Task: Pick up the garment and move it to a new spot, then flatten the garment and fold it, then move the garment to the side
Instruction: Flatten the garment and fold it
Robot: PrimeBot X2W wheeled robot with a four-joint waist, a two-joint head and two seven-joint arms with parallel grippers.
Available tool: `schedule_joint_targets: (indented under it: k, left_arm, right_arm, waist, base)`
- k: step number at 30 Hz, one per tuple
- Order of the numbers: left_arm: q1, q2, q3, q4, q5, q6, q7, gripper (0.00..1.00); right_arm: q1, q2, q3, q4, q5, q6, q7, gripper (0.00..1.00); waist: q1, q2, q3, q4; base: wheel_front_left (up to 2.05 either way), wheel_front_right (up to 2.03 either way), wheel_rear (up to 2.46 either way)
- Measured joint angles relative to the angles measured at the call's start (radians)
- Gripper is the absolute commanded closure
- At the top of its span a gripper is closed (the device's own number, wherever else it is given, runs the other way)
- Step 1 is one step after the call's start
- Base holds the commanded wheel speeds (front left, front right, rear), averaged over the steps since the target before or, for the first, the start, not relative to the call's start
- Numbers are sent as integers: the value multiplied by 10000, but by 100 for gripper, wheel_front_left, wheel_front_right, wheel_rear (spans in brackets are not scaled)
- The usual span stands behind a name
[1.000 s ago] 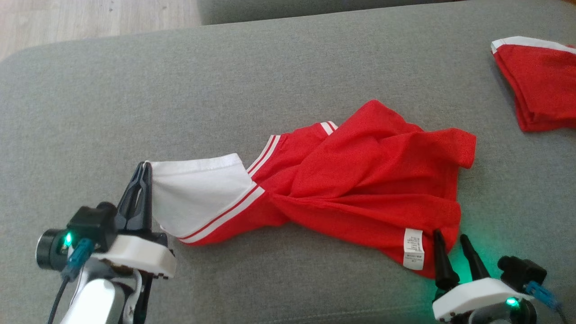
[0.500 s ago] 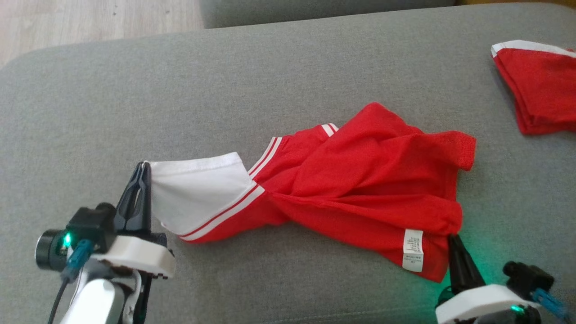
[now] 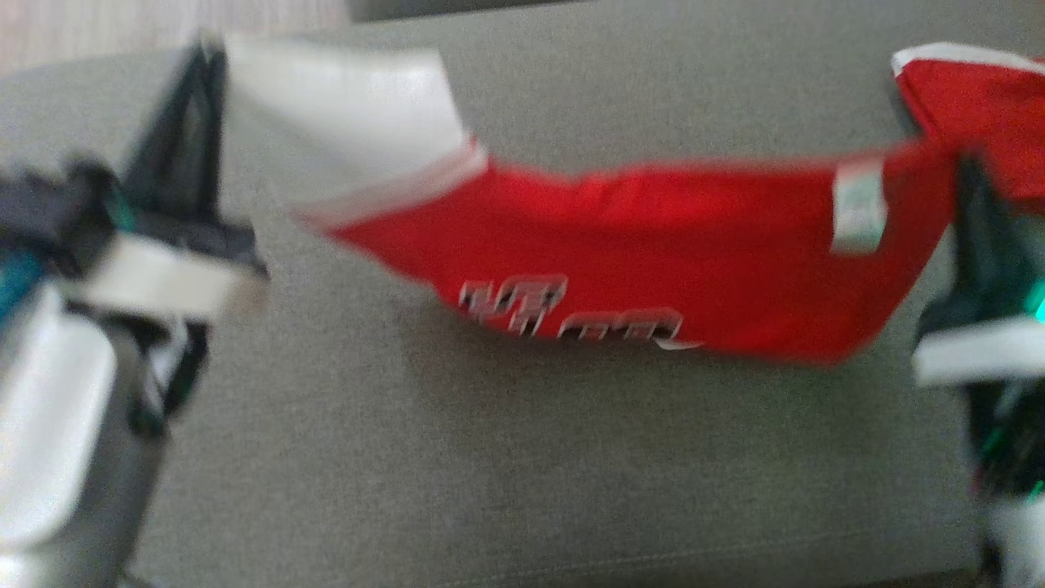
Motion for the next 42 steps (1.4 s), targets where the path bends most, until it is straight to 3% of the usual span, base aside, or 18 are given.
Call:
schedule_joint_targets:
  k: [5, 11, 17, 23, 30, 42]
  left_arm:
    - [-3047, 173, -15, 90, -119, -746, 876, 100]
    - [-7203, -17, 2, 2038, -556, -1484, 1453, 100]
    - [-11199, -314, -111, 5175, 278, -1712, 261, 100]
    - [-12976, -754, -249, 6924, 982, -1693, -1187, 100]
    - [-12317, -869, -376, 6443, 734, -1975, -1275, 100]
    - [-4845, -625, -462, 3342, -259, -2067, -1271, 100]
  right_arm:
    - [-3485, -1127, 180, 234, 291, 0, 963, 100]
    - [-7841, -1820, 679, 2771, 1085, -2, 1685, 100]
    - [-11864, -1762, 1001, 5898, 1097, -2, 826, 100]
    - [-13609, -1756, 1712, 7728, 704, -2, -602, 100]
    - [-13587, -2071, 2905, 8880, 991, -2, -1231, 100]
    - [-9936, -2399, 4226, 9651, 2878, -2, -1871, 100]
  waist:
    - [3, 0, 793, -78]
    - [4, 0, 2073, -112]
    - [6, -1, 3331, -147]
    - [4, -1, 3931, -142]
    - [1, 0, 4043, 316]
    - [0, 0, 2889, 746]
  base:
    - [0, 0, 0]
    - [0, 0, 0]
    - [0, 0, 0]
    - [0, 0, 0]
    - [0, 0, 0]
    - [0, 0, 0]
